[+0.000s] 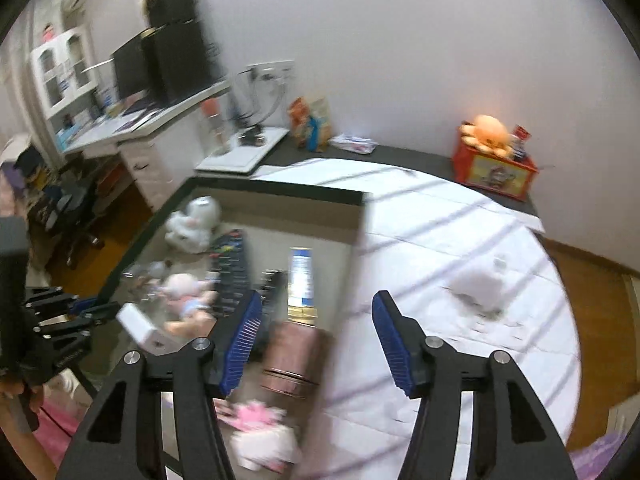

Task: Organize rigid objects
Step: 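Move the right tool to the white plug adapter and grasp it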

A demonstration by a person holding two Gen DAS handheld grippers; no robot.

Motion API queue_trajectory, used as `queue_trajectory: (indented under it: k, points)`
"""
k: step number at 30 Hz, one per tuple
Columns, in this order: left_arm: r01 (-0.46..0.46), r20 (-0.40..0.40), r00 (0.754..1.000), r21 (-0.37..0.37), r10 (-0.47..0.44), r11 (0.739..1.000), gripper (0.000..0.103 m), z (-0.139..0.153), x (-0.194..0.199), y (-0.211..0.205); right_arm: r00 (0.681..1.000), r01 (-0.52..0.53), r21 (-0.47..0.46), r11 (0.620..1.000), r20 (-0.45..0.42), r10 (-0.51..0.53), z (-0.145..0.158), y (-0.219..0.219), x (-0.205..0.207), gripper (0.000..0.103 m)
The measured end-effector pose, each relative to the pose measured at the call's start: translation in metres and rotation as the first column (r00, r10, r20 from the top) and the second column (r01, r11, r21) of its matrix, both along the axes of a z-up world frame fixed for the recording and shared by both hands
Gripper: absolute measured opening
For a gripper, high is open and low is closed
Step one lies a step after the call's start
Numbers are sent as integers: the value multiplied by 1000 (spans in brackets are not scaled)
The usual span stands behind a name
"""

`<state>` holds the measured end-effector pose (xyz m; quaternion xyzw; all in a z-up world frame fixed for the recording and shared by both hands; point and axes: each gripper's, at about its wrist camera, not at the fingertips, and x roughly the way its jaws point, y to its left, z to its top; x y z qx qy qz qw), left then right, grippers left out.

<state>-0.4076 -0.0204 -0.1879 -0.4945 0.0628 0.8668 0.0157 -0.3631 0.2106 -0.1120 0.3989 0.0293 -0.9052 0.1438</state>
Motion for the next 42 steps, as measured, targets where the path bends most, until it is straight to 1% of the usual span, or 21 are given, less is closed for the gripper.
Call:
queue_trajectory:
  k: [3,5,8,13,16,20,22,24,25,26,28,30,34,37,41,42]
  points:
    - [1,0,1000,-1,-1,1000,13,0,0,0,997,80,13,997,8,-80,-4,31,0,59]
    - [2,-2,1000,-3,-2,1000,14,0,1,-1,991,135,16,991,23,-135,-11,53,1,59]
    - [2,-2,1000,-5,-2,1000,14,0,1,-1,981,189,20,982,48,-189,-24,79,2,59]
    - [3,-1,1000,-9,-3,1000,16,-1,1,-1,969,227,24,974,91,-229,-45,100,-1,59]
    - [3,1,1000,-15,-3,1000,16,-1,-1,0,966,232,23,972,109,-233,-55,105,-6,60]
    - [0,4,1000,-15,0,1000,16,-1,-3,1,970,219,8,976,108,-219,-60,102,-19,60]
    - [1,5,1000,-17,-1,1000,16,-2,-4,1,970,219,17,975,105,-220,-62,101,-27,60]
    - [1,7,1000,-17,-1,1000,16,-2,-6,1,969,229,40,973,89,-232,-63,102,-38,67]
    - [1,8,1000,-19,-1,1000,16,-3,-6,1,967,238,55,970,80,-242,-64,101,-42,73]
    - [1,9,1000,-20,-1,1000,16,-3,-7,1,966,242,68,968,72,-247,-64,101,-47,74]
    - [2,8,1000,-20,-2,1000,16,-3,-7,1,967,240,68,968,65,-245,-65,102,-57,74]
    - [1,9,1000,-18,0,1000,16,-3,-8,1,974,223,39,974,43,-224,-64,102,-66,75]
    - [3,12,1000,-25,-2,1000,16,-3,-10,1,976,214,26,977,31,-214,-69,100,-83,76]
    - [5,13,1000,-22,-4,1000,16,-4,-11,-1,977,207,31,978,44,-208,-74,100,-94,76]
    - [6,15,1000,-21,-5,1000,16,-4,-11,-1,982,177,5,984,67,-177,-82,104,-101,76]
    - [6,16,1000,-22,-5,1000,16,-4,-10,-1,985,158,-10,987,76,-157,-84,104,-100,74]
